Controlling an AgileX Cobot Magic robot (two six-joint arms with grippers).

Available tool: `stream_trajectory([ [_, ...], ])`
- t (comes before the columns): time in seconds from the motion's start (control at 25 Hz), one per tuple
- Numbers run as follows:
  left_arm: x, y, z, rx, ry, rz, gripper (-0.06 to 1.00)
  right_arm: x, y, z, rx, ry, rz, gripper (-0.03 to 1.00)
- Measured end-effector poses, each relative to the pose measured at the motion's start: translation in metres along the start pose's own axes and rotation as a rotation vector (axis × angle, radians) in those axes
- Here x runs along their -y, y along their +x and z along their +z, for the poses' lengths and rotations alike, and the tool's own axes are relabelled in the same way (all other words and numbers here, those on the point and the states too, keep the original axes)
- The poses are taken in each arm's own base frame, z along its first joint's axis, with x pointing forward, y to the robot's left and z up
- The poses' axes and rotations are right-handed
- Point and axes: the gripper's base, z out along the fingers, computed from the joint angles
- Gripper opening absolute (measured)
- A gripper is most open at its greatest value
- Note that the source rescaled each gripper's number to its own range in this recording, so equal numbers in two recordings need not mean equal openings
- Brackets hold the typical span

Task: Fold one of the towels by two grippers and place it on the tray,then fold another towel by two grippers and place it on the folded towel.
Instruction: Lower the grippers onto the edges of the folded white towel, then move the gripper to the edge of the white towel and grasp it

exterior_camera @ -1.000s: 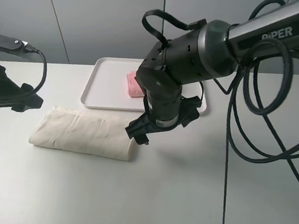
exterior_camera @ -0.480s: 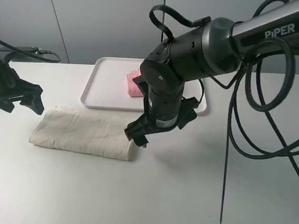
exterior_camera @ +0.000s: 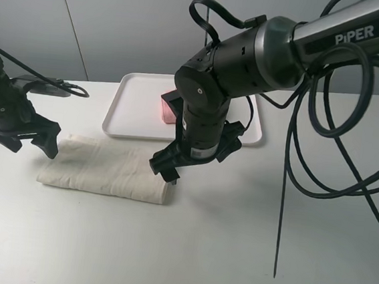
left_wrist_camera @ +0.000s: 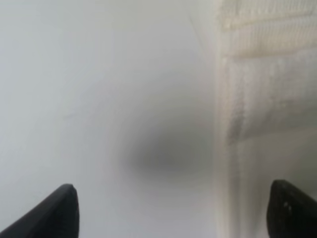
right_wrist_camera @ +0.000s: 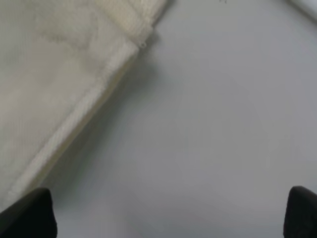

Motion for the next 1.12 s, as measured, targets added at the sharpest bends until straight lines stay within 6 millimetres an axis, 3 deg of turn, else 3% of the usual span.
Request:
stream_trajectory([
  [0.2,0.005,0.000,0.011,-0.026,-0.045,0.028,0.97,-0.001,-0.006,-0.006,0.009,0.000,-0.013,1.00],
  [1.12,0.002,-0.007,0.021,0.026,-0.081,0.022,0.97,-0.003,-0.004,-0.006,-0.018,-0.023,-0.003,1.00],
])
